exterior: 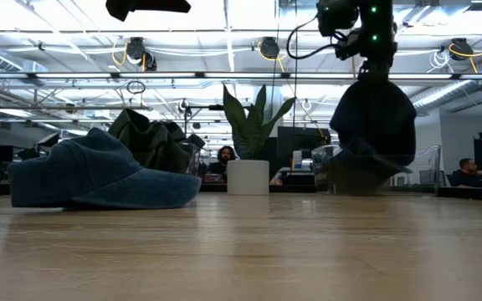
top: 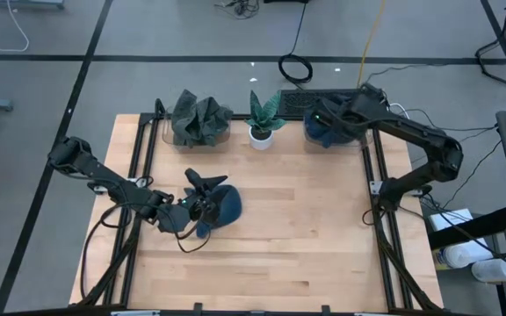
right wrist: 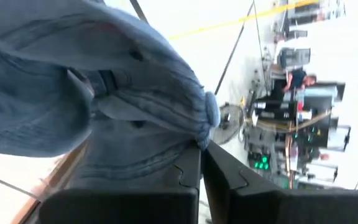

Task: Pick & Place hat
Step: Put the right blue cap into the right transparent bin

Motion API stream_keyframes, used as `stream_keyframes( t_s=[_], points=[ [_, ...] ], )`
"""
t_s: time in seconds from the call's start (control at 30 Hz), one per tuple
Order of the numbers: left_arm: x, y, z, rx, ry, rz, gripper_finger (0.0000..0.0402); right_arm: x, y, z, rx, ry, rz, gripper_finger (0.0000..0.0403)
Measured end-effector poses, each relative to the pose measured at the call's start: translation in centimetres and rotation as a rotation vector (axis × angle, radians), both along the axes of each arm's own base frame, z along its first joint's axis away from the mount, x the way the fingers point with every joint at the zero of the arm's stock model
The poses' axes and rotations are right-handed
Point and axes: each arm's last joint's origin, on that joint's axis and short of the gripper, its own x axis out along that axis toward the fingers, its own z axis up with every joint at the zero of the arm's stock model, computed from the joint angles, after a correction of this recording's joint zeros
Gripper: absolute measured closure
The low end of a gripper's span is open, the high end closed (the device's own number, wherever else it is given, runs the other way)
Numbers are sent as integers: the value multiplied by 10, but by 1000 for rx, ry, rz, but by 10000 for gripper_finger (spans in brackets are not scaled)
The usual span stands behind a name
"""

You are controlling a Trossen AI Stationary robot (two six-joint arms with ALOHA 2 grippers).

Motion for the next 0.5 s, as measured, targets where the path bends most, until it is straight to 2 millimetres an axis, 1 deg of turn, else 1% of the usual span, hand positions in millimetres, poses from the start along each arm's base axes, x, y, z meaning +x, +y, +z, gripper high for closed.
stream_keyframes(
  t_s=[0.17,0.37,0.5],
  points=[
    [0,0,0,3,2,0,233,-14,-2,-1,-12,-1,-125,403],
    [0,0,0,-2,-1,1,233,-20,-6,1,-53,-53,-181,403],
    [0,0,0,-20,-16,4,233,-18,-14,-6,-47,-83,-237,403]
  ],
)
